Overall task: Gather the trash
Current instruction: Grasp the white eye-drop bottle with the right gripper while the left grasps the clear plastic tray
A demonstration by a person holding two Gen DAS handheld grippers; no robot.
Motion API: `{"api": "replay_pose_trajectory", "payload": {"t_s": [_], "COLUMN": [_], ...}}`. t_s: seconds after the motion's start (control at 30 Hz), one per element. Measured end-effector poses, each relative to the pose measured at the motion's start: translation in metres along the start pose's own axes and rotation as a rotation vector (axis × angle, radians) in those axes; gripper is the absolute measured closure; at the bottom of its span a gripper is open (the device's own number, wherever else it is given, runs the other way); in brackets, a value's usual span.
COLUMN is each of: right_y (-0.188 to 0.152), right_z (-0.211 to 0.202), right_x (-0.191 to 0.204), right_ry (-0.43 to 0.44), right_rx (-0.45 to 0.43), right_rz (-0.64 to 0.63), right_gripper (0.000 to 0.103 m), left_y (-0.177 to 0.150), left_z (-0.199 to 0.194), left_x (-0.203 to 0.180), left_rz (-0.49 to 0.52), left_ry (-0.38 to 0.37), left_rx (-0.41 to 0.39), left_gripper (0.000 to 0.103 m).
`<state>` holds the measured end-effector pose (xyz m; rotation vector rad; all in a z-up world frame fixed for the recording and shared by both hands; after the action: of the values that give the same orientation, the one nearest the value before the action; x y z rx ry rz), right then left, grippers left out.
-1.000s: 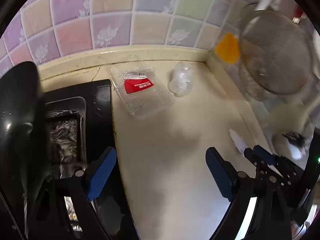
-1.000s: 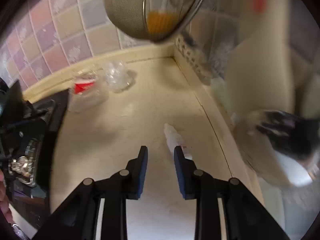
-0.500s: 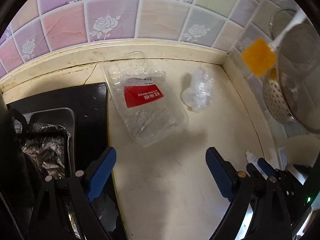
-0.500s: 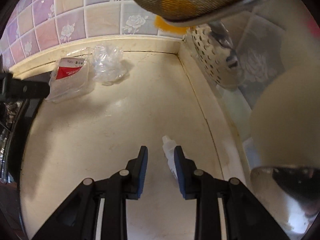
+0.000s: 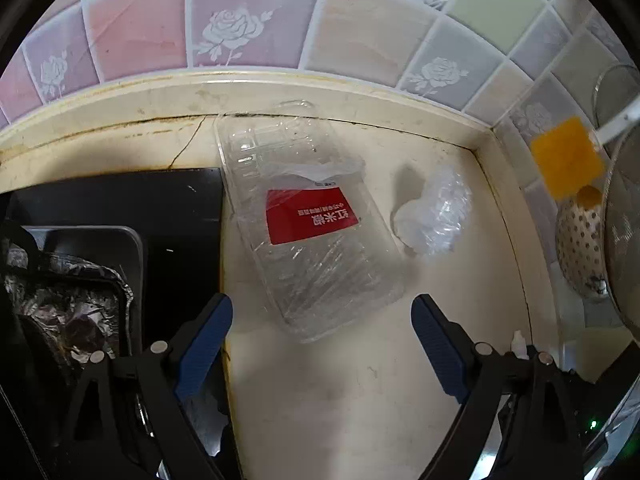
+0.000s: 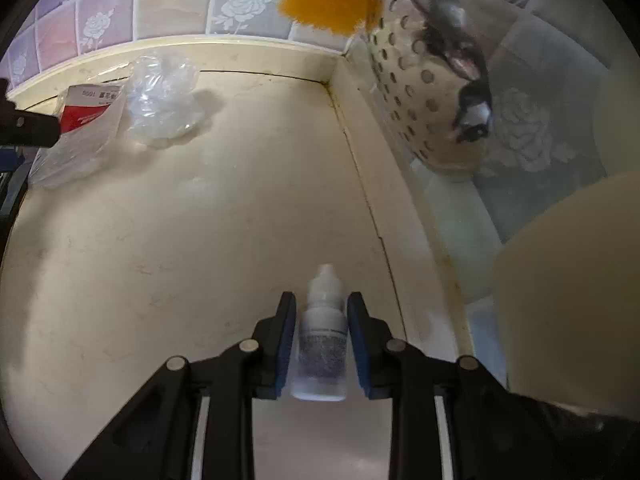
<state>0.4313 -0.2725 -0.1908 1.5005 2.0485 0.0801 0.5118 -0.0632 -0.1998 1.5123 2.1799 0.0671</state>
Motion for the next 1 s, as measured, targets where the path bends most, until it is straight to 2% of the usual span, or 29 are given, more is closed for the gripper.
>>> {"api": "replay_pose_trajectory", "payload": {"t_s": [0.13,0.2,0.3,0.37,0.53,0.57,0.6,0.7,0.77,0.87,1.0], "right_y": [-0.001,-0.004,-0.011,-0.015,-0.018,-0.018,-0.017,-0.021,-0.026,-0.032,-0.041], "right_z": [-0.005,-0.010,-0.023,-0.033,-0.053,-0.058,-0.059,-0.068,-0.075,-0.083,-0.091], "right_x": [0.006,0.010,0.018,0.024,0.031,0.031,0.030,0.031,0.031,0.032,0.029], "right_ry": [0.041,0.064,0.091,0.116,0.140,0.144,0.148,0.159,0.164,0.167,0.177], "right_rx": [-0.011,-0.023,-0.041,-0.057,-0.094,-0.100,-0.104,-0.117,-0.124,-0.131,-0.138], "right_rz": [0.023,0.037,0.053,0.065,0.079,0.083,0.086,0.098,0.105,0.116,0.139], "right_gripper": [0.077,0.078,0.078,0.078,0.078,0.078,0.079,0.079,0.079,0.079,0.079], "left_y": [0.004,0.004,0.006,0.007,0.005,0.005,0.006,0.007,0.007,0.004,-0.002], "left_z": [0.009,0.011,0.014,0.018,0.031,0.031,0.033,0.037,0.038,0.037,0.025], "left_x": [0.007,0.011,0.013,0.015,0.019,0.019,0.018,0.015,0.015,0.016,0.013], "left_rz": [-0.059,-0.087,-0.113,-0.126,-0.148,-0.146,-0.142,-0.132,-0.139,-0.138,-0.122], "left_ry": [-0.043,-0.078,-0.107,-0.116,-0.108,-0.109,-0.104,-0.088,-0.083,-0.073,-0.066], "left_rx": [0.026,0.027,0.032,0.046,0.074,0.056,0.057,0.051,0.043,0.026,-0.007], "left_gripper": [0.014,0.018,0.031,0.037,0.039,0.041,0.045,0.075,0.085,0.091,0.093]}}
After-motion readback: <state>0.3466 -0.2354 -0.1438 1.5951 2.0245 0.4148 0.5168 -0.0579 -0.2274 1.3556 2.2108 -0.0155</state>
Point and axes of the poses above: each gripper's, at about its wrist camera, not at the fingertips, and z roughly the way its jaws point, x to its left, y to its top, the point moved 2 cm from there along z, roughly the way its jaws point, and after that the axes turned 14 degrees about -z, right-handed, at the moved point
